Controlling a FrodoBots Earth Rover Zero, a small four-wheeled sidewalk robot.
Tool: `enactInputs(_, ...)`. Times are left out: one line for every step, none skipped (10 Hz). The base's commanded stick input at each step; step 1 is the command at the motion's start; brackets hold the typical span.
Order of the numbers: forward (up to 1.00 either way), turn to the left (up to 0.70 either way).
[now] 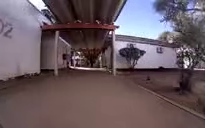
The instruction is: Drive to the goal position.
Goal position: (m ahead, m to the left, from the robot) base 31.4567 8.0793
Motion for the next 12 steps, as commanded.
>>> enactInputs(0.7,0.0)
enactInputs(0.7,0.0)
enactInputs(0.7,0.0)
enactInputs(0.7,0.0)
enactInputs(0.7,0.0)
enactInputs(0.7,0.0)
enactInputs(0.7,0.0)
enactInputs(0.7,0.0)
enactInputs(0.7,0.0)
enactInputs(0.7,0.0)
enactInputs(0.7,0.0)
enactInputs(0.7,0.0)
